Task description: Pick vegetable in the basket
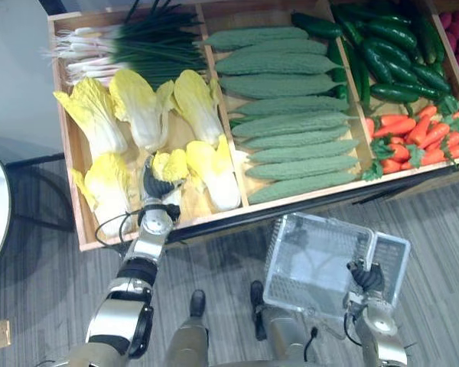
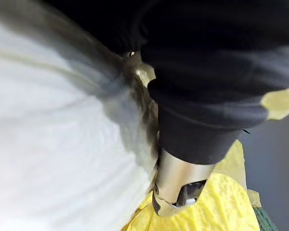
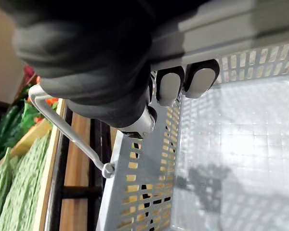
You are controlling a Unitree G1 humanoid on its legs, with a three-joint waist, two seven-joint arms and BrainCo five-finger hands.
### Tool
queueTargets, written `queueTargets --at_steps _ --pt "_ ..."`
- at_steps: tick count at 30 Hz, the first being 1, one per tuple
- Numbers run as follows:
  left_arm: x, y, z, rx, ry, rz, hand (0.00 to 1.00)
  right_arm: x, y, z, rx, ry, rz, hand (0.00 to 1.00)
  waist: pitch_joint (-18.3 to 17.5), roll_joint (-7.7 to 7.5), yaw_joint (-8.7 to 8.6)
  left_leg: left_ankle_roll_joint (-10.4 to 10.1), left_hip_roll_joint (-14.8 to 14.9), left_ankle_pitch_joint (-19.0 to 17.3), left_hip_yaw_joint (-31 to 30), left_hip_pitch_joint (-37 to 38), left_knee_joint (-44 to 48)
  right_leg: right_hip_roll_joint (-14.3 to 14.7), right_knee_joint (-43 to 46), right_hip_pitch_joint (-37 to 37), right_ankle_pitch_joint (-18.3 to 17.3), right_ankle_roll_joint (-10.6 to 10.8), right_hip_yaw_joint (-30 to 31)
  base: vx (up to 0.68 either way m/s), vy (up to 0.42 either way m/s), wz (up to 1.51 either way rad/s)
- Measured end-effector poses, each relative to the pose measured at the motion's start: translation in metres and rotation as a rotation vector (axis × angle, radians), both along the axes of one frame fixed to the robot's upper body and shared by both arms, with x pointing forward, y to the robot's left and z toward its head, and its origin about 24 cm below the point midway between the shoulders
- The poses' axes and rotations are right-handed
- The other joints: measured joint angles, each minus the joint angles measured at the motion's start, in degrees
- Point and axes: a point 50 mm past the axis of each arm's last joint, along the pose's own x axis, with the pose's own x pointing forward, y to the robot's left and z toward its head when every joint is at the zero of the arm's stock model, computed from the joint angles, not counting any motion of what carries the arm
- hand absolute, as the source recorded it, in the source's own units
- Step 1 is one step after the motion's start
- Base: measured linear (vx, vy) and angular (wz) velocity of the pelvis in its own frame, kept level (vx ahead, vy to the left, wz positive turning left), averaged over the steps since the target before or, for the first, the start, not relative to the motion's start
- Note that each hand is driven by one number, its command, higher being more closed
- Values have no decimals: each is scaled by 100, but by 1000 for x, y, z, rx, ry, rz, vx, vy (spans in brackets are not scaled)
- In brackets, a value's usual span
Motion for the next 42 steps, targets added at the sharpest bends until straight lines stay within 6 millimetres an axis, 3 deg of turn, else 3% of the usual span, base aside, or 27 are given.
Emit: queueTargets --at_steps 4,8,18,21,25,30,32,34,36,37,39,42 --pt "5 1 11 -54 -44 -3 100 9 4 6 2 -33 13 100 130 0 -4 50 -26 129 -14 25 -238 -12 -260 17 158 116 76 -174 5 -3" --pt "-5 0 15 -83 -95 -34 100 7 3 4 -9 -22 10 100 150 27 -85 89 -58 250 -69 185 -410 -20 -425 192 257 163 71 18 10 3" --pt "-63 -1 23 -113 -247 -79 100 -12 -5 -7 -44 46 -22 100 138 50 -55 116 -141 229 -196 784 -363 -83 -681 955 249 176 174 112 35 3" --pt "-82 2 39 -129 -349 -48 100 -17 -3 -7 -39 42 -31 100 55 191 -36 188 -113 -60 -83 840 -148 -15 -682 1022 248 176 422 23 61 -30" --pt "-114 4 56 -144 -489 9 100 -19 0 2 -50 -2 -27 100 -68 400 -23 318 -102 -450 498 1075 188 67 -680 1137 275 222 997 -64 48 -73" --pt "-136 0 78 -145 -646 5 100 -17 3 18 -63 -72 -12 100 -195 478 21 336 88 -930 1385 1108 766 248 -875 1077 365 314 1620 -131 29 -102" --pt "-139 1 83 -143 -679 10 100 -7 4 27 -71 -120 -3 100 -253 595 21 379 316 -1034 1888 1103 836 127 -1035 971 264 -30 845 -123 2 -142" --pt "-140 1 85 -142 -691 11 100 6 12 35 -74 -160 32 100 -275 618 101 346 569 -1037 2628 1246 853 -367 -736 728 224 -288 -1352 -5 -66 -149" --pt "-141 1 83 -147 -682 16 100 15 23 39 -74 -180 80 100 -278 637 134 315 761 -1042 3165 1516 800 -699 -462 762 132 -525 -2816 106 -82 -151" --pt "-141 0 82 -157 -681 15 100 19 30 41 -77 -188 113 100 -282 630 141 210 893 -1080 3448 1685 801 -705 -395 823 164 -503 -3227 160 -107 -143" --pt "-140 -5 81 -176 -672 -8 100 21 39 44 -83 -205 146 100 -288 638 94 28 1118 -1187 3731 1880 955 -427 -425 832 479 -300 -2896 197 -216 -115" --pt "-135 -17 74 -238 -641 -75 100 23 48 48 -77 -222 187 100 -297 690 85 40 1752 -1201 3857 1883 2054 141 -501 998 426 -477 -2393 193 -235 -100"
